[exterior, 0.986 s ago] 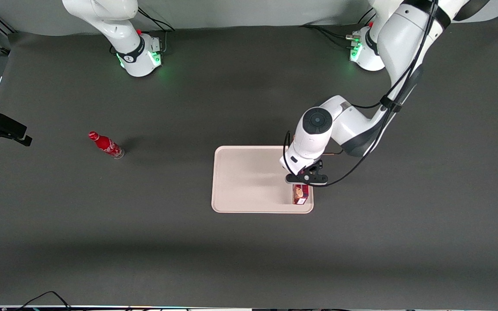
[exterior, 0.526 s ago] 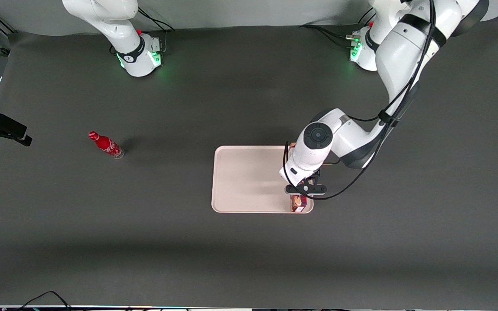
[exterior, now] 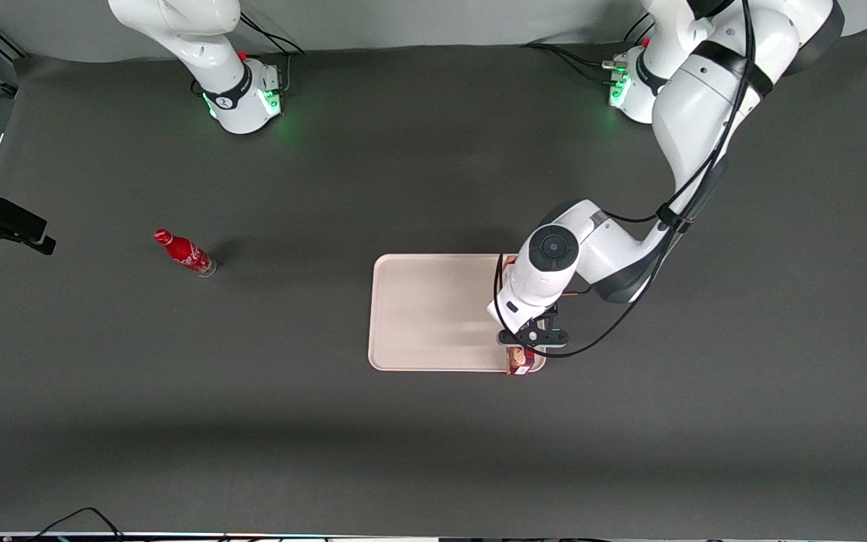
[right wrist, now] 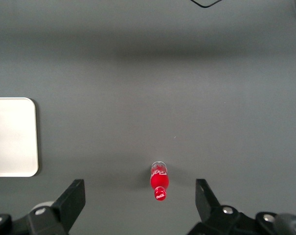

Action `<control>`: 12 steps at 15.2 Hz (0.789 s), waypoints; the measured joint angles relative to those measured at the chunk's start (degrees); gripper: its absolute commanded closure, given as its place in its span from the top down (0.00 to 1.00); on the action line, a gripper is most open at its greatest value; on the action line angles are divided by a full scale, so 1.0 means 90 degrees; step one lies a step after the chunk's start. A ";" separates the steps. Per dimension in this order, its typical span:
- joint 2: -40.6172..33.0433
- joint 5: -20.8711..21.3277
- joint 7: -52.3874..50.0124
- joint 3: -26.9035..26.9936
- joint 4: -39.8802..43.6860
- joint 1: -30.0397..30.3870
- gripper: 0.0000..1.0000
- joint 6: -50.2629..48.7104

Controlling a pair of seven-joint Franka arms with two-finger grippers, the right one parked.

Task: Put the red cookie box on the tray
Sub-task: 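Lower the cookie box onto the tray and open the left gripper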

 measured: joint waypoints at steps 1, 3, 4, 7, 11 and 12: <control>0.0001 0.0043 0.0000 0.0000 0.0000 0.0000 0.95 0.0000; 0.0001 0.0075 0.0000 0.0000 0.0009 -0.0001 1.00 0.0000; 0.0001 0.0085 0.0001 0.0000 0.0013 -0.0001 1.00 0.0000; 0.0001 0.0105 0.0003 -0.0001 0.0016 -0.0002 1.00 0.0000; 0.0001 0.0115 0.0003 -0.0001 0.0016 -0.0003 1.00 0.0000; 0.0001 0.0115 0.0003 -0.0001 0.0020 -0.0003 1.00 0.0000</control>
